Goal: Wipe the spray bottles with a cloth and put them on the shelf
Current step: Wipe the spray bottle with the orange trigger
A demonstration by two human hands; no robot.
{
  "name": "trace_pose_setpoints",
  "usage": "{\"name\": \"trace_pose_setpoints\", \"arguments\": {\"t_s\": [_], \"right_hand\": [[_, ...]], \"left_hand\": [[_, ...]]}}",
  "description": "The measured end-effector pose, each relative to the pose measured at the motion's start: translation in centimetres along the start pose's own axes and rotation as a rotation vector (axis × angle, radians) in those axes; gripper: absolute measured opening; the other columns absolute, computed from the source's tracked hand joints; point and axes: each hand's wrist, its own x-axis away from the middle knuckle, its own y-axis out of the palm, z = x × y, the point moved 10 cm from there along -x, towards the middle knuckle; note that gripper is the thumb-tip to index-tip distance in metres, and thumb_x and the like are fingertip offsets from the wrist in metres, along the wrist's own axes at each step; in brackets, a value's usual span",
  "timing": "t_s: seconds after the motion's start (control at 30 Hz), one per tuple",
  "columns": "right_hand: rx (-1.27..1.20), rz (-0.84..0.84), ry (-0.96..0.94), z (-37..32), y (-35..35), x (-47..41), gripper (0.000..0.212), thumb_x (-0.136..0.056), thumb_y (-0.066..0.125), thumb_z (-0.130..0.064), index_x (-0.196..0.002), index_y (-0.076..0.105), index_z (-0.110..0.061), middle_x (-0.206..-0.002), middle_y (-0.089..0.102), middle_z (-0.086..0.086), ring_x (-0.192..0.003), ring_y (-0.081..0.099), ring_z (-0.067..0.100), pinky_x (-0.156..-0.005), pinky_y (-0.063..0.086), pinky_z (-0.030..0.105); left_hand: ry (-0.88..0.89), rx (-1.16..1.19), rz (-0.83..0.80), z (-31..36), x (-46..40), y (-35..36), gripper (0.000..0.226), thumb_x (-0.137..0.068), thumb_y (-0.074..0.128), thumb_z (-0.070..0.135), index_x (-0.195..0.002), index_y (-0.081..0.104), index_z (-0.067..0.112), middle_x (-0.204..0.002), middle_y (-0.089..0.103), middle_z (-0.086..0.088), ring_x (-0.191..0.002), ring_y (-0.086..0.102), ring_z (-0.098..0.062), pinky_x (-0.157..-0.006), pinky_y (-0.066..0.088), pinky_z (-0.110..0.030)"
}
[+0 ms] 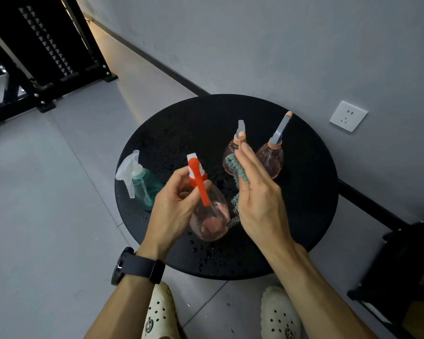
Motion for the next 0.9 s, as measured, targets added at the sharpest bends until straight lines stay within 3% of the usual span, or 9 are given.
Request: {"name": "trace_pose_setpoints", "arguments": {"t_s": [0.13,0.27,0.43,0.53,0.6,0.73,0.9], "right_hand": [[0.009,0.002,0.004,0.1,-0.1,0.0,0.051,-0.093,0.049,0.009,-0.142,0.043,-0.003,-0.152,0.038,0.006,-0.141,0.035,0.014,-0.11,0.038,0.026],[0.025,-0.006,-0.021,0.0,0.1,0.0,0.05,-0.092,0.05,0.008,-0.141,0.044,-0.002,-0.152,0.038,0.007,-0.141,0.035,0.016,-0.109,0.041,0.033],[0.104,0.045,-0.1,-0.8,0.2,0.3,0.05,-0.091,0.053,0.01,-0.139,0.045,0.001,-0.149,0.041,0.014,-0.141,0.036,0.025,-0.108,0.042,0.041],[0.116,0.09,-0.118,-0.9,0.2,0.5,0.05,-0.091,0.053,0.01,-0.139,0.045,0.001,-0.148,0.042,0.015,-0.142,0.034,0.026,-0.107,0.042,0.047],[0.113,0.102,-0.124,-0.9,0.2,0.6,0.049,-0.091,0.053,0.01,-0.138,0.045,0.002,-0.148,0.042,0.015,-0.142,0.035,0.025,-0.108,0.042,0.043],[0.095,0.098,-0.138,-1.1,0.5,0.6,0.051,-0.088,0.053,0.014,-0.137,0.046,0.005,-0.147,0.043,0.016,-0.139,0.039,0.026,-0.106,0.044,0.041],[0.121,0.085,-0.143,-1.1,0.7,0.8,0.052,-0.086,0.056,0.015,-0.137,0.047,0.004,-0.145,0.045,0.016,-0.139,0.039,0.026,-0.108,0.042,0.039]], "left_hand": [[0.006,-0.069,0.118,-0.7,-0.7,-1.8,0.028,-0.088,0.073,0.025,-0.115,0.066,0.028,-0.104,0.072,0.013,-0.099,0.066,0.003,-0.085,0.051,-0.013],[0.002,-0.124,0.202,-1.2,-1.2,-3.2,0.024,-0.089,0.073,0.024,-0.111,0.066,0.027,-0.102,0.068,0.018,-0.09,0.061,0.015,-0.073,0.044,-0.002],[-0.052,-0.261,0.275,-2.9,-2.0,-4.4,0.027,-0.087,0.072,0.036,-0.112,0.064,0.028,-0.101,0.067,0.019,-0.095,0.061,0.004,-0.08,0.048,-0.02],[-0.069,-0.341,0.299,-3.5,-2.3,-4.7,0.025,-0.088,0.072,0.036,-0.109,0.063,0.027,-0.094,0.063,0.022,-0.09,0.059,0.006,-0.074,0.043,-0.015],[-0.075,-0.354,0.302,-3.9,-2.3,-4.7,0.024,-0.088,0.071,0.035,-0.109,0.064,0.026,-0.093,0.062,0.022,-0.089,0.059,0.003,-0.071,0.04,-0.012],[-0.094,-0.348,0.305,-4.7,-2.6,-4.7,0.024,-0.089,0.071,0.033,-0.11,0.064,0.024,-0.097,0.064,0.017,-0.096,0.06,-0.004,-0.078,0.048,-0.025],[-0.111,-0.339,0.302,-5.3,-2.9,-4.6,0.021,-0.09,0.07,0.031,-0.109,0.064,0.024,-0.096,0.062,0.017,-0.095,0.059,-0.004,-0.077,0.047,-0.025]]}}
